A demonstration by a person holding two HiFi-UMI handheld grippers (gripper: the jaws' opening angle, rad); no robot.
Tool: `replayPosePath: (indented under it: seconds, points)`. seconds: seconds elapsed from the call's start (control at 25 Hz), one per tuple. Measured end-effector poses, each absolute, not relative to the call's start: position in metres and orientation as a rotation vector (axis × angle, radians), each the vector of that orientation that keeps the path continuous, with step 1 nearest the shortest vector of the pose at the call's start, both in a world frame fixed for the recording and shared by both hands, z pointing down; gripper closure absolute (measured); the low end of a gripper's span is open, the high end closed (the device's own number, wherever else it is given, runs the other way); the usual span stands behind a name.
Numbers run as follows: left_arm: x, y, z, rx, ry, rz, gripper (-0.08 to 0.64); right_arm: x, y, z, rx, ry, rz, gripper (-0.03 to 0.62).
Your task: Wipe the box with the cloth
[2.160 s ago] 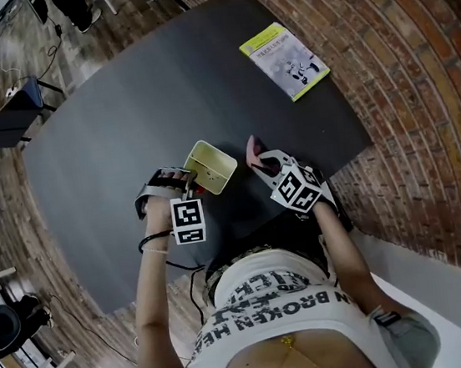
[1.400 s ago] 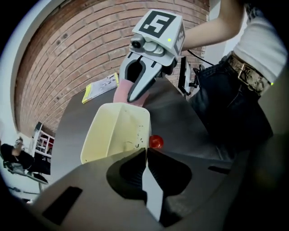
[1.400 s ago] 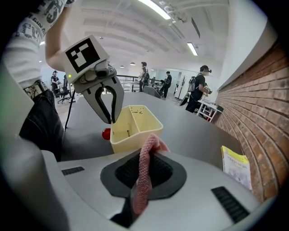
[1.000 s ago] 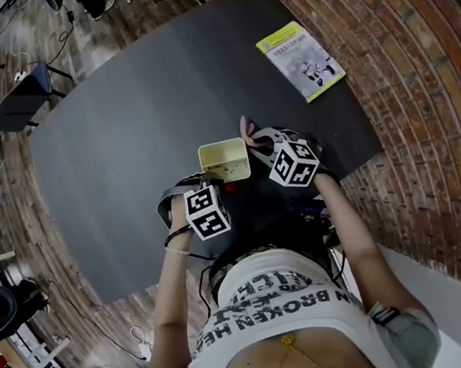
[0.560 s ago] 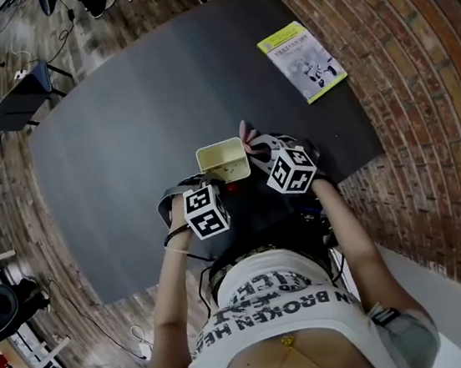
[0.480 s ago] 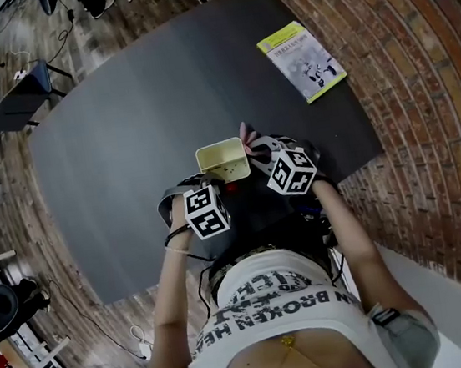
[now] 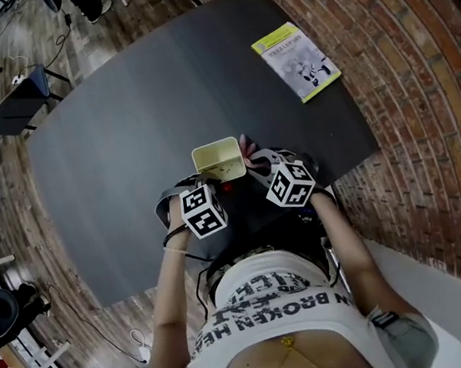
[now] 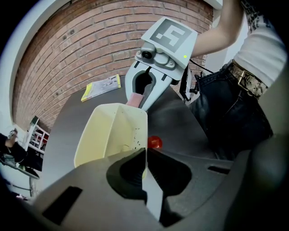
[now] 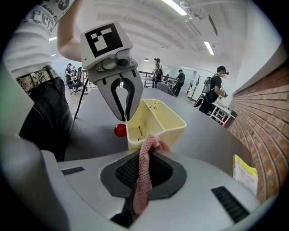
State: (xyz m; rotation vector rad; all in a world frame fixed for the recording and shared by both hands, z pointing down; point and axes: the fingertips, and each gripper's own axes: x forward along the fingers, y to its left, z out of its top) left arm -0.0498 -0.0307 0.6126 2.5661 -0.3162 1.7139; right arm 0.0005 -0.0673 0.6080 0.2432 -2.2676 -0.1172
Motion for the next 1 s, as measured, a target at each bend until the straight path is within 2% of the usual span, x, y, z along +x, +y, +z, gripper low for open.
replayPosePath:
  seconds: [0.68, 1.0]
  points:
    - [-0.038, -0.036, 0.614, 2.403, -0.621, 1.594, 0.538, 0.009, -0.066, 0.602, 0.441, -2.292, 0.010, 0.575]
    - [-0.025, -0.042, 0.613, 2.355, -0.738, 1.596, 0.538, -0.007, -0.051, 0.600, 0.355, -2.319, -0.025, 0.575]
